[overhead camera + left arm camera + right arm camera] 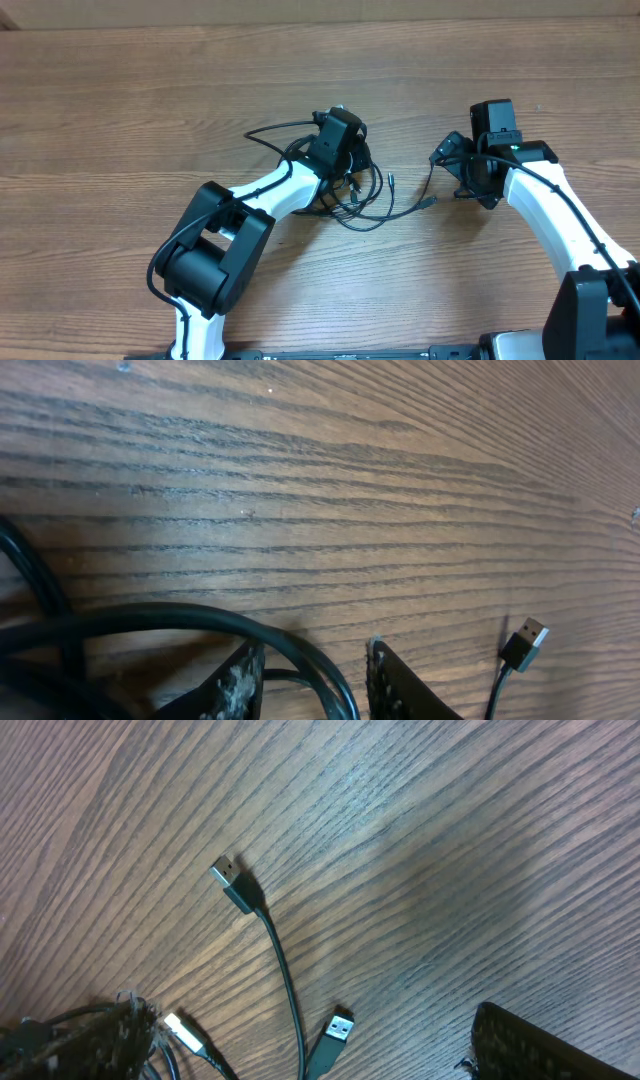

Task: Untangle cables

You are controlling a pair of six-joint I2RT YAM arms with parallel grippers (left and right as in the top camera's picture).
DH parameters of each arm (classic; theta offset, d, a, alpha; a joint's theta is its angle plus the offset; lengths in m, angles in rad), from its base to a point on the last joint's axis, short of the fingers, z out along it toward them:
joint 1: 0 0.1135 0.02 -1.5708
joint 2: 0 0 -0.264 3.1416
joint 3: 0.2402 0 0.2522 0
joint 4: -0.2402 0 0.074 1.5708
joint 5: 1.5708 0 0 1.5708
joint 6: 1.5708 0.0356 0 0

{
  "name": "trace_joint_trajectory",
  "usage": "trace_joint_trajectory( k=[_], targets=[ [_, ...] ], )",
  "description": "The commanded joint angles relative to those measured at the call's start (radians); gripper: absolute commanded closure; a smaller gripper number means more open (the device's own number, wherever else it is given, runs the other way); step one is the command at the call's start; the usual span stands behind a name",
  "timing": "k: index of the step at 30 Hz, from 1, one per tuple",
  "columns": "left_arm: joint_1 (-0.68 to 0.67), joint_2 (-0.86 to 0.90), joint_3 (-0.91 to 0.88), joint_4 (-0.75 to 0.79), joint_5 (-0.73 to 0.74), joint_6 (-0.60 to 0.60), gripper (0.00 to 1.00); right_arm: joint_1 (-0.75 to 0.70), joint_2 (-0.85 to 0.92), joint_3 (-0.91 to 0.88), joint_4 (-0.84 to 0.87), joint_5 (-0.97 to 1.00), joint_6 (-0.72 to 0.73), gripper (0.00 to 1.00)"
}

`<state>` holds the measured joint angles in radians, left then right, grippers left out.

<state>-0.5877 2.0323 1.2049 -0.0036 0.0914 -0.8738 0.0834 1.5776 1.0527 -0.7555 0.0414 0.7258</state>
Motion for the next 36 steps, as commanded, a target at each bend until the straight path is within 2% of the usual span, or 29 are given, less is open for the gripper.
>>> trace_joint_trajectory(
  k=[1, 9, 12, 15, 16, 19, 23, 26, 28, 32, 36],
  targets=[
    [-0.005, 0.026, 0.008, 0.002, 0.018, -0.043, 0.67, 0.000, 0.005, -0.006, 0.002, 0.010, 0.000, 0.00],
    [-0.006, 0.035, 0.008, 0.031, 0.071, -0.051, 0.76, 0.000, 0.005, -0.006, 0.002, 0.010, 0.000, 0.00],
    [0.005, 0.035, 0.008, 0.042, 0.128, -0.045, 0.83, 0.000, 0.005, -0.006, 0.002, 0.010, 0.000, 0.00],
    [0.026, 0.035, 0.008, 0.047, 0.182, -0.038, 0.95, 0.000, 0.005, -0.006, 0.002, 0.010, 0.000, 0.00],
    [0.035, 0.035, 0.008, 0.047, 0.210, -0.035, 0.96, 0.000, 0.005, -0.006, 0.002, 0.010, 0.000, 0.00],
    [0.083, 0.034, 0.008, 0.076, 0.378, 0.074, 0.96, 0.000, 0.005, -0.006, 0.002, 0.010, 0.000, 0.00],
    [0.170, 0.034, 0.008, 0.180, 0.749, 0.244, 0.96, 0.000, 0.005, -0.006, 0.002, 0.010, 0.000, 0.00],
    [0.244, 0.034, 0.008, 0.283, 1.041, 0.311, 0.96, 0.000, 0.005, -0.006, 0.002, 0.010, 0.000, 0.00],
    [0.284, 0.034, 0.008, 0.324, 1.179, 0.340, 0.96, 0.000, 0.005, -0.006, 0.002, 0.010, 0.000, 0.00],
    [0.340, 0.034, 0.008, 0.340, 1.364, 0.382, 0.96, 0.000, 0.005, -0.006, 0.002, 0.010, 0.000, 0.00],
    [0.352, 0.034, 0.008, 0.313, 1.458, 0.455, 0.96, 0.000, 0.005, -0.006, 0.002, 0.010, 0.000, 0.00]
  ],
)
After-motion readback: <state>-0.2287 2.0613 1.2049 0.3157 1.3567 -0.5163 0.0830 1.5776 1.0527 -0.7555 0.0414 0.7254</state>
